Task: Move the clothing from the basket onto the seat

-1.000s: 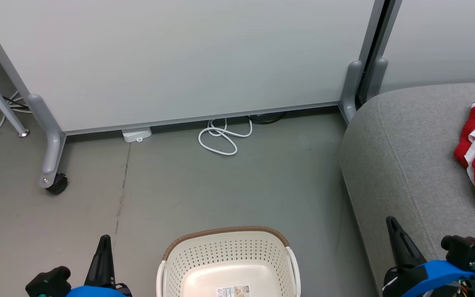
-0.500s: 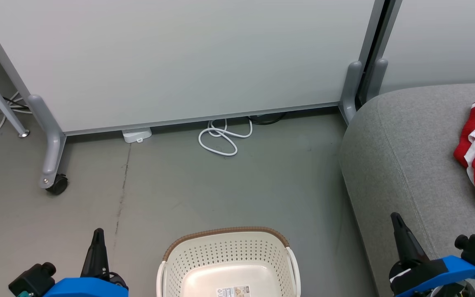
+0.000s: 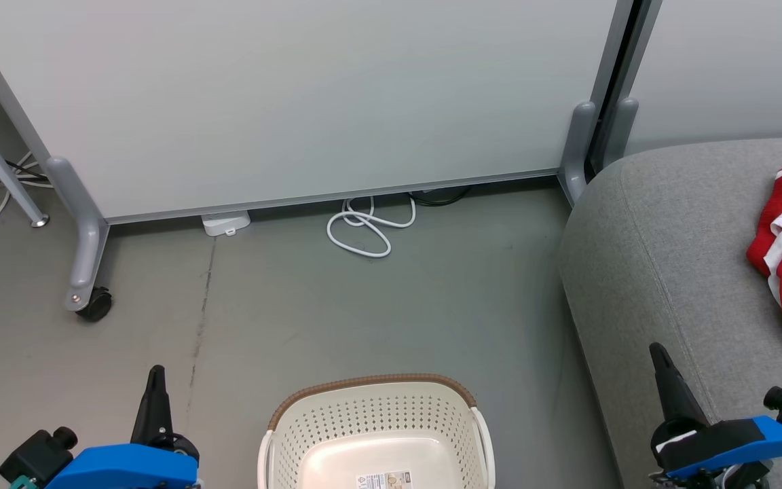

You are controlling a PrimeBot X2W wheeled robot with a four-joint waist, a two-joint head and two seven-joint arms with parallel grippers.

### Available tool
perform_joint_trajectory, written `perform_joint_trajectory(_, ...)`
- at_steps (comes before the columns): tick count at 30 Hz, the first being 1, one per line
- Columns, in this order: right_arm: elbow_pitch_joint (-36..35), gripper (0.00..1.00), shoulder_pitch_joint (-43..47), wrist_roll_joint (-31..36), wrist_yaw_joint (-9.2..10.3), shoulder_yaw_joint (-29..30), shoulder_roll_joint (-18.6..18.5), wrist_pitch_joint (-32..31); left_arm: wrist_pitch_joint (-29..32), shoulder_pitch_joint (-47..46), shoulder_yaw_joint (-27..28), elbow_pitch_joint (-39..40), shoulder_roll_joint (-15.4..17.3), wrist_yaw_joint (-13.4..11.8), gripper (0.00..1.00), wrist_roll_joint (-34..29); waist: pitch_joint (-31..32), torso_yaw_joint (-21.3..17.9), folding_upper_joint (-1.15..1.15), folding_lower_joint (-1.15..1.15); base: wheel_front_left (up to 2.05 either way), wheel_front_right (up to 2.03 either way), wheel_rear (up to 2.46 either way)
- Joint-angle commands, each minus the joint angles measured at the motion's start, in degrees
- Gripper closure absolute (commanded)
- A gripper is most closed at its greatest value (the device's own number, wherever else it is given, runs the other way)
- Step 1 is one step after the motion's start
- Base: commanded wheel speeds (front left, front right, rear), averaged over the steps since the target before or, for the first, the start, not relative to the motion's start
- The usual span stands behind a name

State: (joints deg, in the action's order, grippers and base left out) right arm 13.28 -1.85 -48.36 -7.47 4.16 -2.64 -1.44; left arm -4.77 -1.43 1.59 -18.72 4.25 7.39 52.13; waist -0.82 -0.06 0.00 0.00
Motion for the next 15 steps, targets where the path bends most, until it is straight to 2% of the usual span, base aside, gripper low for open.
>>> perform_joint_trajectory(1,-0.5,1.00,-1.7,-1.6,-0.02,0.2,-0.2,-0.2,0.4,-1.6,0.5,0.9,0.2,0.1,1.00,1.4,0.0,0.0,0.00,0.00,0.00,0.00,0.00)
perform_joint_trajectory(15,-0.3,1.00,-2.4,-11.2,-0.03,0.7,-0.2,-1.3,2.9,-2.5,1.6,1.9,-0.2,0.1,1.00,10.2,0.1,0.0,0.00,0.00,0.00,0.00,0.00)
